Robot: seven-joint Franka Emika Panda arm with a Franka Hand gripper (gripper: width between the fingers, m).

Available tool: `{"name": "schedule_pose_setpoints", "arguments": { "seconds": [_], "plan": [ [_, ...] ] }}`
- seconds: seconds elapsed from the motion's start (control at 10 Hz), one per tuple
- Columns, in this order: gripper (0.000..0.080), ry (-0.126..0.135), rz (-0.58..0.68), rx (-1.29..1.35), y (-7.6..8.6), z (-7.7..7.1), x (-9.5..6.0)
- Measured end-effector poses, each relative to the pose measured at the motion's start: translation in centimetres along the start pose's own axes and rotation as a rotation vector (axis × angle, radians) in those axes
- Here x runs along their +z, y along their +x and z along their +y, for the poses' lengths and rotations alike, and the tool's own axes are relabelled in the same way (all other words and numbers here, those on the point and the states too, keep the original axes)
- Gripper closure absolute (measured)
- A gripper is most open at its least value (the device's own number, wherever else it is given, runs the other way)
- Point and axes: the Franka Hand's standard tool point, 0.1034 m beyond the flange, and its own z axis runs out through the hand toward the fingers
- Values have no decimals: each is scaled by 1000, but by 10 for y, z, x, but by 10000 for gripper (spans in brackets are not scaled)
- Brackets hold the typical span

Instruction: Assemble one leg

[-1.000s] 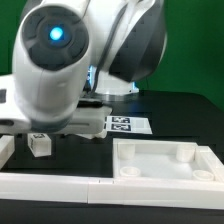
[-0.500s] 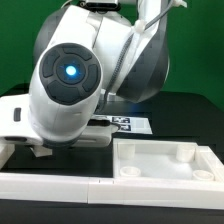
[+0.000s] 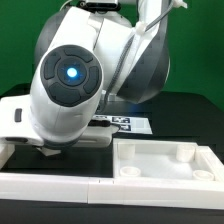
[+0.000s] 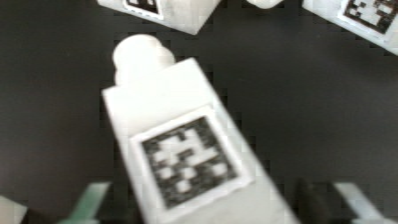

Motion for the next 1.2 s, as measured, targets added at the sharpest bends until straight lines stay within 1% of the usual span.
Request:
{"name": "schedule_pose_setpoints", "arguments": {
  "seconds": [0.1,0.2,0.3,0.4,0.5,0.6,0.7,0.8,0.9,1.0,1.2],
  "plan": [
    [515,0,-1,0,0,-1,-2],
    [515,-3,-4,-3,-3,-4,-12],
    [515,3,-30,25,-10,-13,-27],
    [515,15,-36,80,-14,-30,-46],
    [515,56,-7,159,-16,-53,-67],
    [515,94,-13,252,-26,-74,-91],
    [515,124,39,296,-24,-86,-123],
    [515,143,122,297,-18,-82,-140],
    [514,135,183,299,-13,-78,-147],
    [514,134,249,297,-9,-81,-149],
    [514,133,433,298,-1,-84,-158]
  ]
}}
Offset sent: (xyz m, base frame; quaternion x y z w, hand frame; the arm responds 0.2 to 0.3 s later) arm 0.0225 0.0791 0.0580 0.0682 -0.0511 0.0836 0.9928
